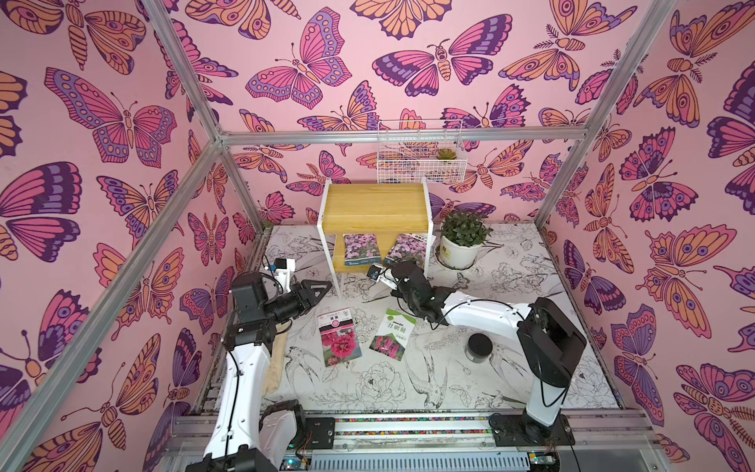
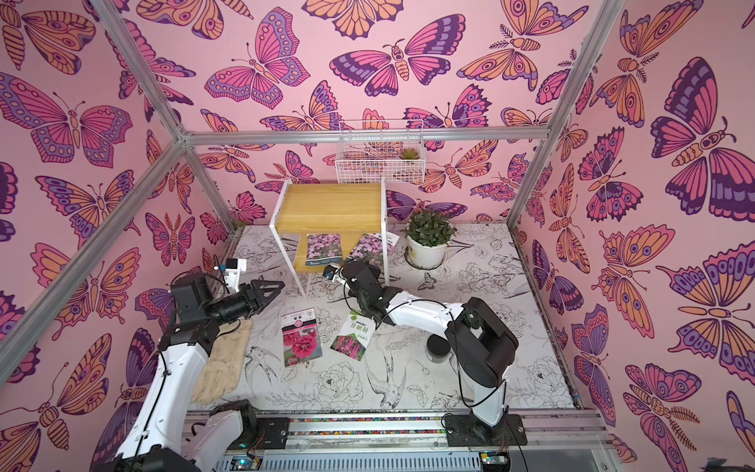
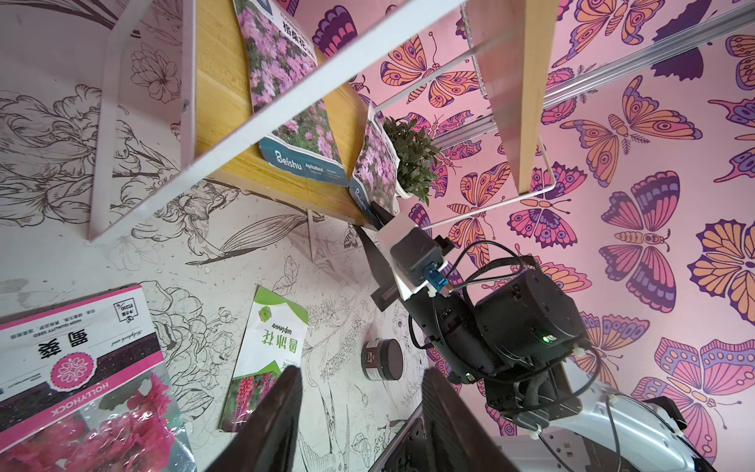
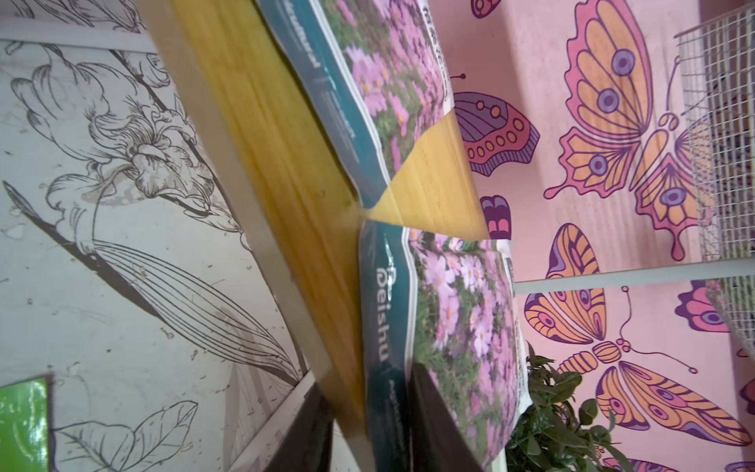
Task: Take the seed bag off the shelf
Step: Pick up the seed packet from the shelf.
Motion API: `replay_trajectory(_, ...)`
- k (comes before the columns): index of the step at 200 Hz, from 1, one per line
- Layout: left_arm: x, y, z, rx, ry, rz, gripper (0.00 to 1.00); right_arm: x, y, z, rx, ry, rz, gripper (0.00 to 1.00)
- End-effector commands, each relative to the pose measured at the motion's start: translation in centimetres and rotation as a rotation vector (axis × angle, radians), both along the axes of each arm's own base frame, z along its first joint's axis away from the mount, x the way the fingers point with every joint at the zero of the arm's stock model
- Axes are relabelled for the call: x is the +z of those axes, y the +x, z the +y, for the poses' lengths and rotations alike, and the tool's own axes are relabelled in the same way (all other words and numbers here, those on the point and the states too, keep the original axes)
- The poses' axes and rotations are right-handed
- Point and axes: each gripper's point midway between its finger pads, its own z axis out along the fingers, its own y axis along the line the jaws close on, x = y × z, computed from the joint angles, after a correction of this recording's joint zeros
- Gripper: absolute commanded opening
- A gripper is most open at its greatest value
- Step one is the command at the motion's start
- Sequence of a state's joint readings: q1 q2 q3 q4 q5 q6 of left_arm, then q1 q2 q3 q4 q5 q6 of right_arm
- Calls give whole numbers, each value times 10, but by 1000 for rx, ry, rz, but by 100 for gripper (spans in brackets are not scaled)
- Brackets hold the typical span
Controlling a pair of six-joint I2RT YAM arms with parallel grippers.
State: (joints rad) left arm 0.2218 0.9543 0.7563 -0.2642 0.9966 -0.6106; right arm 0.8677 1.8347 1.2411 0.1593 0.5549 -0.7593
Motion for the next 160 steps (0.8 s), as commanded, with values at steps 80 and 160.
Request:
replay_trajectory(80, -6, -1, 0, 6, 9, 15, 51, 16, -53, 14, 62, 73, 0, 0)
replay_trajectory(160, -6, 0, 0, -2, 10, 14, 51, 75, -146, 29, 147, -2, -215, 0)
